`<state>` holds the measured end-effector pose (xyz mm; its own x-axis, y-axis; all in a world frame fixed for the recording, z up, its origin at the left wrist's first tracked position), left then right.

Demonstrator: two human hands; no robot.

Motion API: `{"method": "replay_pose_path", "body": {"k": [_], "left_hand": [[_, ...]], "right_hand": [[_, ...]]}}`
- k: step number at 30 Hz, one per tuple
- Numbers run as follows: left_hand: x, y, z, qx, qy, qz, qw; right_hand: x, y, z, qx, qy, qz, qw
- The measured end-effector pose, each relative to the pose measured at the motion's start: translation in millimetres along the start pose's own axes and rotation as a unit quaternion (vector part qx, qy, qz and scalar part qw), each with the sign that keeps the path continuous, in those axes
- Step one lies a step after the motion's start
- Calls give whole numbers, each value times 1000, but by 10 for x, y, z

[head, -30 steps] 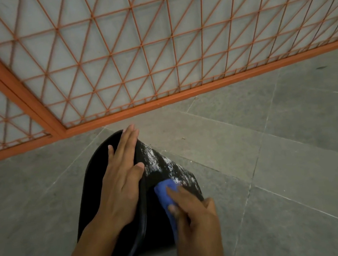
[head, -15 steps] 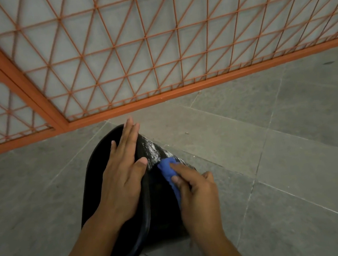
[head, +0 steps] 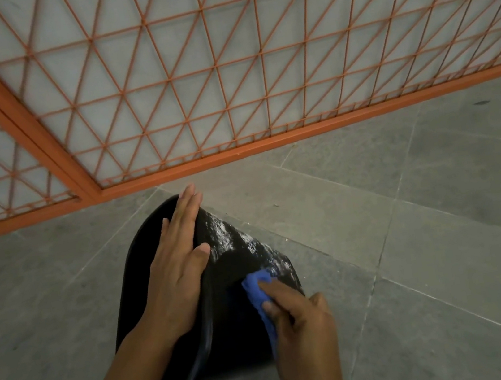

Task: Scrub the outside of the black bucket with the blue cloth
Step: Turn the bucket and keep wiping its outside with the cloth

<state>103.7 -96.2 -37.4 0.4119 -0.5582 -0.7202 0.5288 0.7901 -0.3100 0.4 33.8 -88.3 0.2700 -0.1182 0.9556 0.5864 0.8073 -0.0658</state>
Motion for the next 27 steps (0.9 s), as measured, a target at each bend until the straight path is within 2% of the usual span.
{"method": "replay_pose_path", "body": {"k": [2,4,7,11,15,20,24,27], "left_hand": [[30,-5,14,3,9,6,1000],[10,-6,8,1,-3,4,1000],[-53,-20,-23,7,-12,-8,1000],[-18,-23,-27,14,17,-6,1000],[-16,-5,-15,-4,9,-1,1000],[12,-9,-9,3,33,-5,999],[14,-7,-2,-7,24,4,1000],[-8,-36,-28,-2,23,-4,1000]], "right_hand": [[-53,-131,-36,-2,6,8,1000],[-178,-344,-59,18,35,-39,998],[-362,-330,-14,-2,49,-107,993],[-230,-219,-37,-53,31,-55,997],[-439,-507,-34,11,60,-133,989],[-394,-259,-32,-8,18,-90,996],[-532,-544,-14,17,48,-141,989],[-581,-399,41,-5,59,-139,989]]}}
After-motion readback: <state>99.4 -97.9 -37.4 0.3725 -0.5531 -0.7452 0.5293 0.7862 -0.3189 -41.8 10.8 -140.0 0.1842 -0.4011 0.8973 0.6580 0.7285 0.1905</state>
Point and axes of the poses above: each hand's wrist, its own y-axis away from the middle knuckle, its own z-axis out of the back of the hand, x = y × z, the point moved 4 cm from there along -y, towards the middle knuckle, and after that the axes turned 1 degree about -y, right-handed, at the moved point
